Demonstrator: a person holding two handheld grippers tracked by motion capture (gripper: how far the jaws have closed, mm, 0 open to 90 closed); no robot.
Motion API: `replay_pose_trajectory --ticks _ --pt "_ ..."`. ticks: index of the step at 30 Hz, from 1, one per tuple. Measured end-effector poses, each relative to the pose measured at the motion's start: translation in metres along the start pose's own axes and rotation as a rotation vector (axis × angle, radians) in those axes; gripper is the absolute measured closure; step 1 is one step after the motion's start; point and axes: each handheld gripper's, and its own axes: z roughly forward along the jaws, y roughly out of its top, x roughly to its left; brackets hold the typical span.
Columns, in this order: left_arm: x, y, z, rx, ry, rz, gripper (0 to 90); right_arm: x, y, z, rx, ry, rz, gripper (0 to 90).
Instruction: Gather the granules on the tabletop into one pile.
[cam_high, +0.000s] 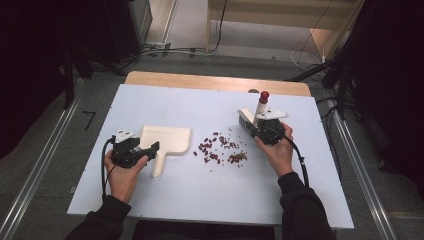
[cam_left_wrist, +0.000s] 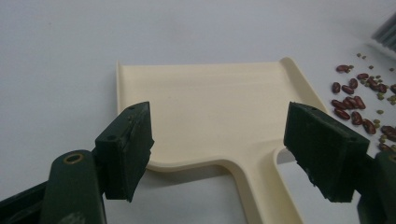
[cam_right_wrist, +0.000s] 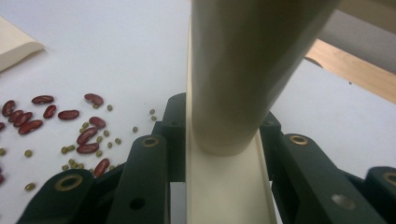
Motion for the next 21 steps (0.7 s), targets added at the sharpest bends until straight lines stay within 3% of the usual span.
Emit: replay_pose_trajectory --ticks 8,21 --pt "0.005 -0.001 0.003 0.010 0.008 -0.014 24.6 0.016 0.003 0.013 0.016 -0.005 -0.068 64.4" --pt "0.003 -0.002 0.003 0.005 -0.003 -0.012 24.6 0.043 0.006 0.014 0.018 0.025 -0.154 64.4"
